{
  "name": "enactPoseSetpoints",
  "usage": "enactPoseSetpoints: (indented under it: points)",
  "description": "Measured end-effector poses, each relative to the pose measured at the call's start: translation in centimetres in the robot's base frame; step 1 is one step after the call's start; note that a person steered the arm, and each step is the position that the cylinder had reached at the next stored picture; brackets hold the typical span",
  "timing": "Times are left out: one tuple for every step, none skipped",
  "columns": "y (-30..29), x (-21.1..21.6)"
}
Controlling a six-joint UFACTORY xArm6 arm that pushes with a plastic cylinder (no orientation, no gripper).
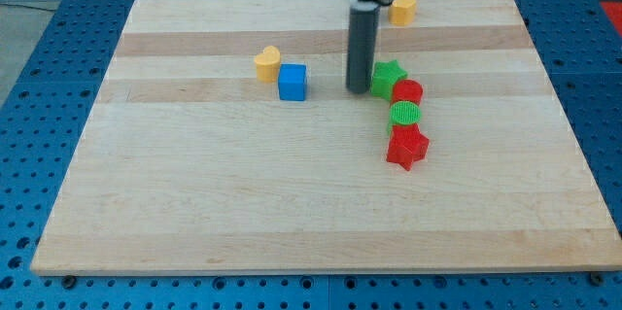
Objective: Push the blue cube to the top center of the board
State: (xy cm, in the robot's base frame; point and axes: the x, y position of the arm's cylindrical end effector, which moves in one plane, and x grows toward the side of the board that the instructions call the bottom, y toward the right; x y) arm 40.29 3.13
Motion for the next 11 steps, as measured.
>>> enactPoseSetpoints:
  points:
    - [-5.5,2.2]
    - [-8.7,2.1]
    - [-6.9,0.5]
    - [-6.5,-1.3]
    - [-6.5,-3.6]
    - [-6.5,-6.0]
    - [-6.5,-8.7]
    - [-6.5,-10.2]
    - [-7.9,-10.2]
    - [-8.0,-10.5]
    - [-8.9,-10.8]
